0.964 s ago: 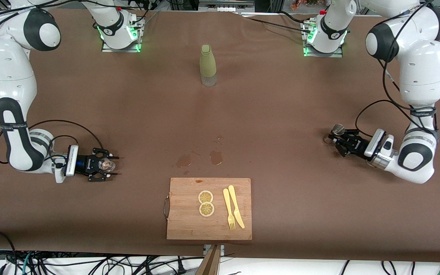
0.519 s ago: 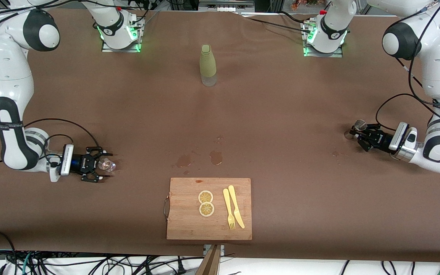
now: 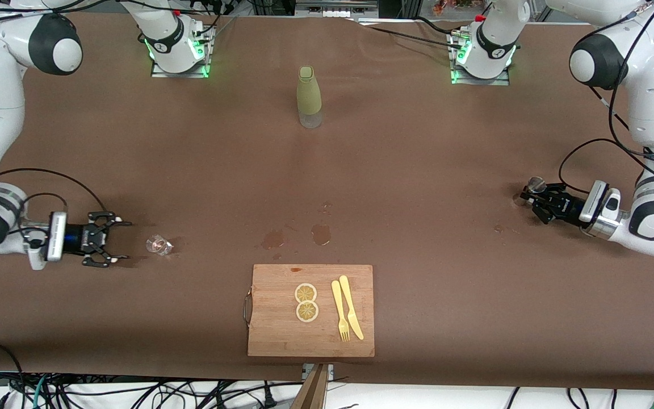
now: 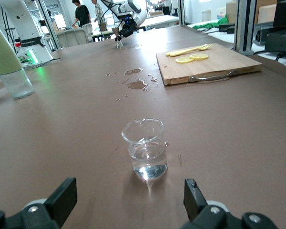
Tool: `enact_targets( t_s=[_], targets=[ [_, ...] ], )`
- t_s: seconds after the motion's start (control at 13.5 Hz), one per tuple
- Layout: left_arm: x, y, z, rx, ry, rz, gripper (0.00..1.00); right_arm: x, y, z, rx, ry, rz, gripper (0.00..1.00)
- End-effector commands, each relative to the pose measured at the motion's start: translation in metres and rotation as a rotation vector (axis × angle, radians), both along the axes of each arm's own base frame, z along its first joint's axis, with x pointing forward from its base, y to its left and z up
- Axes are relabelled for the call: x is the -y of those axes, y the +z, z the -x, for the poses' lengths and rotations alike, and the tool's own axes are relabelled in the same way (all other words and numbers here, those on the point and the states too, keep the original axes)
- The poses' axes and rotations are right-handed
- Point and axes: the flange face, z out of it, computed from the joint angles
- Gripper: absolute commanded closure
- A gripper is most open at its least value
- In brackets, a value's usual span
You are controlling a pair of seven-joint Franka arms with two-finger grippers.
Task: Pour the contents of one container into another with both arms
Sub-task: 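Set the jigger down and open the left gripper while the right gripper releases the cup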
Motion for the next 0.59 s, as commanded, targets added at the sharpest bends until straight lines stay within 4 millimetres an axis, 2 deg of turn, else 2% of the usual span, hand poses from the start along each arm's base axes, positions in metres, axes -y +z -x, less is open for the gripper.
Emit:
enact_targets(
  t_s=[0.0,0.07,0.15,0.22,0.37,0.52],
  targets=[
    [-0.007,-0.011,0.011,0.117,-0.084,0.088,0.53,0.013,0.05,-0.008,-0.113,0.0,0.077,0.0],
    [-0.007,-0.011,0.01,0.119,-0.085,0.089,0.27,0.016,0.076,-0.015,-0.15,-0.019,0.103,0.0],
    [-0.006,-0.011,0.01,0.123,-0.085,0.093,0.22,0.017,0.097,-0.02,-0.201,-0.042,0.141,0.0],
    [-0.006,-0.009,0.009,0.127,-0.084,0.091,0.0,0.019,0.122,-0.023,-0.249,-0.072,0.181,0.0],
    [-0.01,0.003,0.004,0.143,-0.082,0.073,0.0,0.012,0.171,-0.029,-0.341,-0.147,0.267,0.0],
    [-0.018,0.03,-0.006,0.176,-0.073,0.031,0.0,-0.001,0.213,-0.037,-0.46,-0.26,0.387,0.0]
  ],
)
